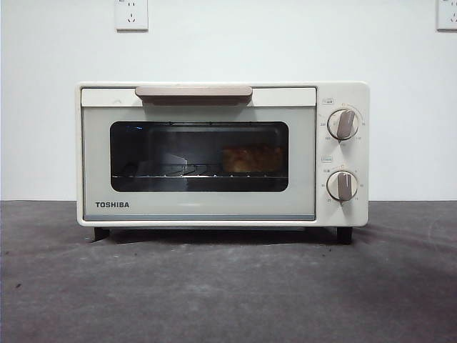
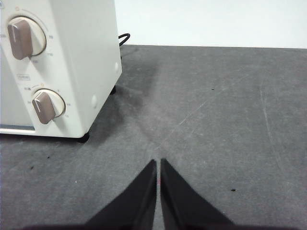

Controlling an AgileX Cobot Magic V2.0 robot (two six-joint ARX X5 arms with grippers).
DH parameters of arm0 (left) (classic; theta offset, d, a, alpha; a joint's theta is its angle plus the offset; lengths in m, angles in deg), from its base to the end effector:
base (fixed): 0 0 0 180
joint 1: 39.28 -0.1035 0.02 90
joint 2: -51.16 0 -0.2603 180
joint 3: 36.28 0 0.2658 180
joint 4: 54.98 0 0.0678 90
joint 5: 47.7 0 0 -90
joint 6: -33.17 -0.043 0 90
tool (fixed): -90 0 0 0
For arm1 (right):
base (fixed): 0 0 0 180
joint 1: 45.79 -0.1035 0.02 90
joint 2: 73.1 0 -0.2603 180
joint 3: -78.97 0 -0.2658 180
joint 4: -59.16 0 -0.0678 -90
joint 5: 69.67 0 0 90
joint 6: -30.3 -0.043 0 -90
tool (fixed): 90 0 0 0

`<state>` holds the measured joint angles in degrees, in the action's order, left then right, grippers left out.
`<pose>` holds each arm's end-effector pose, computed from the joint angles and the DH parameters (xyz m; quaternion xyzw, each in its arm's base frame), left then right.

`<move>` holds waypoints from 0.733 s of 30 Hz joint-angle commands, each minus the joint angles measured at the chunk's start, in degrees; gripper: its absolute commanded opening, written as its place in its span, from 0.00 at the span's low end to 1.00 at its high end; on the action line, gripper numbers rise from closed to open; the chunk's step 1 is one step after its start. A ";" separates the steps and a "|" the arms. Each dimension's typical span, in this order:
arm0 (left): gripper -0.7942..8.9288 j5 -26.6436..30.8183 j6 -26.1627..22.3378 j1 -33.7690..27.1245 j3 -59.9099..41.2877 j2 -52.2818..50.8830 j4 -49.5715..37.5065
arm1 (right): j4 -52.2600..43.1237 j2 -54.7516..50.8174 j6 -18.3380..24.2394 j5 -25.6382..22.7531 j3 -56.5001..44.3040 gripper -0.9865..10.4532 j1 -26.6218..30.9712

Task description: The left arm flap open the oven, the right arm pick bread and place it into oven, the left arm flap close the oven

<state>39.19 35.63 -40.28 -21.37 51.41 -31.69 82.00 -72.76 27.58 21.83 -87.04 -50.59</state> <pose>0.1264 -0.0001 0.1553 -0.0241 0.0756 -0.0167 0.9967 0.1268 0.0118 0.1501 0.0213 0.0814 0.0529 0.9951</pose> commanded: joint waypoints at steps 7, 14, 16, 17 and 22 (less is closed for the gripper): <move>0.11 0.15 -0.04 -0.11 -1.18 -0.07 0.39 | -0.85 -0.13 0.81 -0.04 -0.35 0.09 0.02; 0.11 0.15 -0.04 -0.11 -1.18 -0.07 0.42 | -0.79 -0.13 0.81 -0.04 -0.35 0.09 0.02; 0.11 0.15 -0.04 -0.11 -1.18 -0.07 0.42 | -0.79 -0.13 0.81 -0.04 -0.35 0.09 0.02; 0.11 0.15 -0.04 -0.11 -1.18 -0.07 0.39 | -0.79 -0.13 0.79 -0.04 -0.35 0.09 0.02; 0.11 0.15 -0.04 -0.11 -1.18 -0.07 0.42 | -0.79 -0.13 0.81 -0.04 -0.35 0.09 0.02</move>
<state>39.17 35.63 -40.28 -21.39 51.41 -31.69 81.74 -72.76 27.98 21.83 -87.06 -50.59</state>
